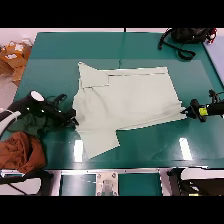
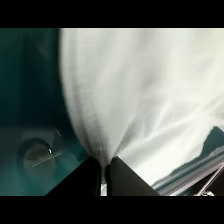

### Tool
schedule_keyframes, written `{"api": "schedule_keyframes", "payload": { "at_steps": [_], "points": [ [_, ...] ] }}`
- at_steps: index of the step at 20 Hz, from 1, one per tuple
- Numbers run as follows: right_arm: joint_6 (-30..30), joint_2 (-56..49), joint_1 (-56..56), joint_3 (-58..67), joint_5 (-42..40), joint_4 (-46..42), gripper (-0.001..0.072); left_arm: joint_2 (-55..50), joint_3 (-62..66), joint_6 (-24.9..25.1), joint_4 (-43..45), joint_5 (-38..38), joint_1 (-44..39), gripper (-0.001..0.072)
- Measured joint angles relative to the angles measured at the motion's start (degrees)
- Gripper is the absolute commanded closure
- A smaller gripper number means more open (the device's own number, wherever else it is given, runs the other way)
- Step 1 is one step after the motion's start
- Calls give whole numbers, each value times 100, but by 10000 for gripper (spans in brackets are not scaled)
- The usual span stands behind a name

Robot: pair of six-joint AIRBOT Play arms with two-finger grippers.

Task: Fold the shirts.

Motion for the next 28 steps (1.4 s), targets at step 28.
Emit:
{"api": "schedule_keyframes", "payload": {
  "at_steps": [28],
  "points": [
    [125, 3974, 378, 2804, -1491, 2315, 698, 2804, 5873, 20, 1392, 216, 50, 684]
  ]
}}
